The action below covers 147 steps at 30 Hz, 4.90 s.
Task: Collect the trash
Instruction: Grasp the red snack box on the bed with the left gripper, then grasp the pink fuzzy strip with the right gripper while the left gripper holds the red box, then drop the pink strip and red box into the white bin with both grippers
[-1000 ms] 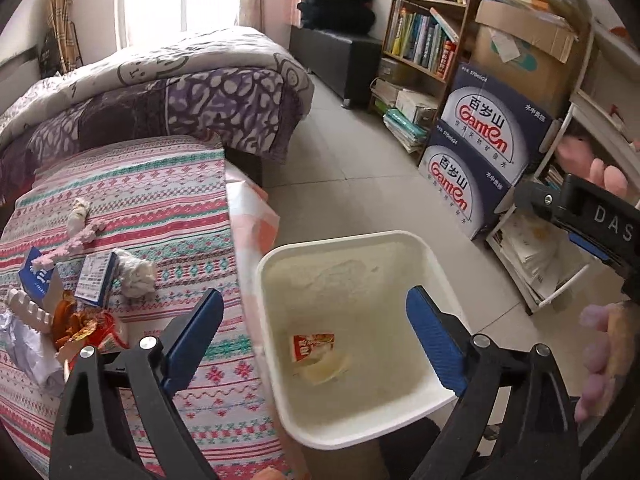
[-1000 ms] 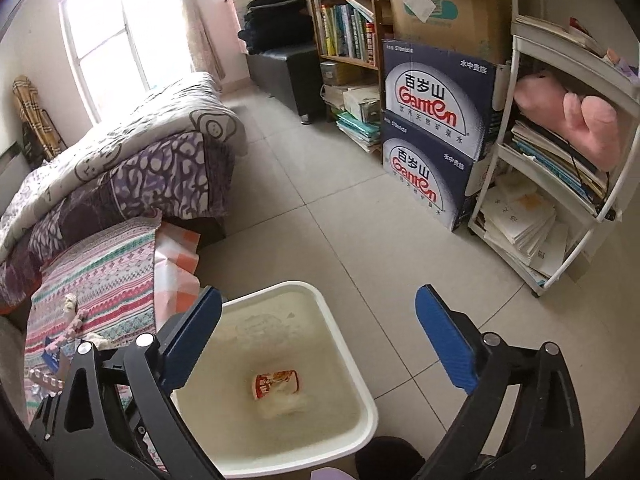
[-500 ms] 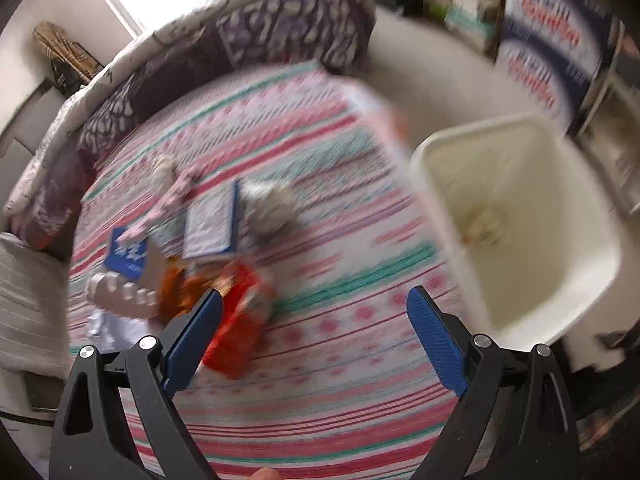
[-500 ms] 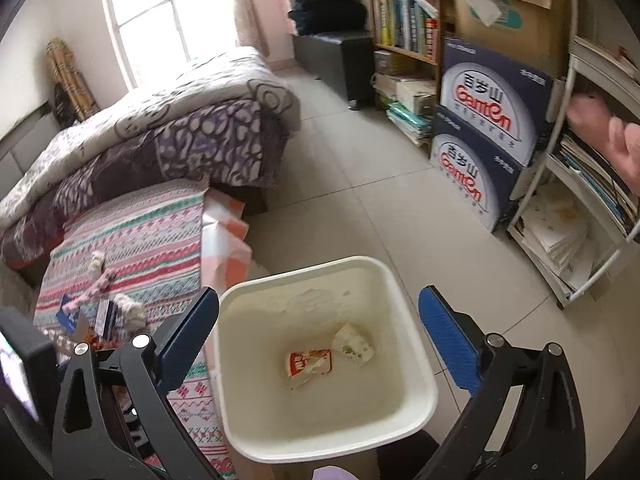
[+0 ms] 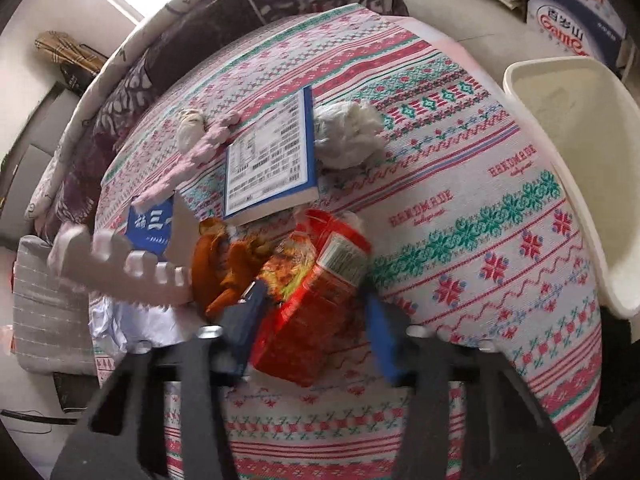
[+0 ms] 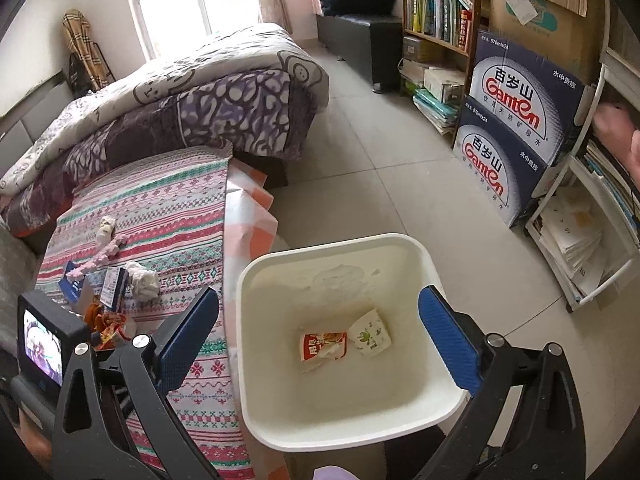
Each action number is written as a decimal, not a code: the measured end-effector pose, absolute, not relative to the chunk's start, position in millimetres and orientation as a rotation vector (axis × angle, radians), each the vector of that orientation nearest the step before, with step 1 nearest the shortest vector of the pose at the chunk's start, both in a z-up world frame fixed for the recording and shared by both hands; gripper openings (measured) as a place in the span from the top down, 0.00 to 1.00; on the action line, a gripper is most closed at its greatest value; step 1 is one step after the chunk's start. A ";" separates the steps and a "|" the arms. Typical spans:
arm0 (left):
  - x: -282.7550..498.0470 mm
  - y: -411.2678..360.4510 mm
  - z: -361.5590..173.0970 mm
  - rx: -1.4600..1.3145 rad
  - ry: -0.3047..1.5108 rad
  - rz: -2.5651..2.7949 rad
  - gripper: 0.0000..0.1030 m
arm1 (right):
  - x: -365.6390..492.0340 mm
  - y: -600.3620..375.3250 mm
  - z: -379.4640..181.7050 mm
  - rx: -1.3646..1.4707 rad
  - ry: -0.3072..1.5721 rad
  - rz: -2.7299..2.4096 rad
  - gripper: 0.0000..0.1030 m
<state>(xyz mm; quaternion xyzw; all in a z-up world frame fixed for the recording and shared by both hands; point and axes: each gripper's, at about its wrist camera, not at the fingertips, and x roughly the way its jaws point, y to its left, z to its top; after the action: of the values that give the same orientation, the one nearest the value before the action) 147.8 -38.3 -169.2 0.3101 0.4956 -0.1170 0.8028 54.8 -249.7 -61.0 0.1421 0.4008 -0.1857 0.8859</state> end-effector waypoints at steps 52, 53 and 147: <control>100.3 189.8 1.1 -0.338 0.752 -0.163 0.67 | 144.3 -11.7 -74.0 0.266 0.772 0.286 0.91; 99.4 188.6 2.2 -0.337 0.743 -0.162 0.67 | 141.9 -12.8 -69.0 0.263 0.759 0.289 0.91; 88.5 -162.9 -56.7 -0.018 0.873 -0.694 0.61 | 1.0 -359.3 -16.7 0.377 0.636 -0.482 0.28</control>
<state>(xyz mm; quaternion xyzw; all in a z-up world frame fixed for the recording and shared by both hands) 88.5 -162.9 -56.7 -0.0083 0.4143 -0.3292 0.8485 1.0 -359.3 -16.7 0.1824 0.3079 -0.2332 0.9042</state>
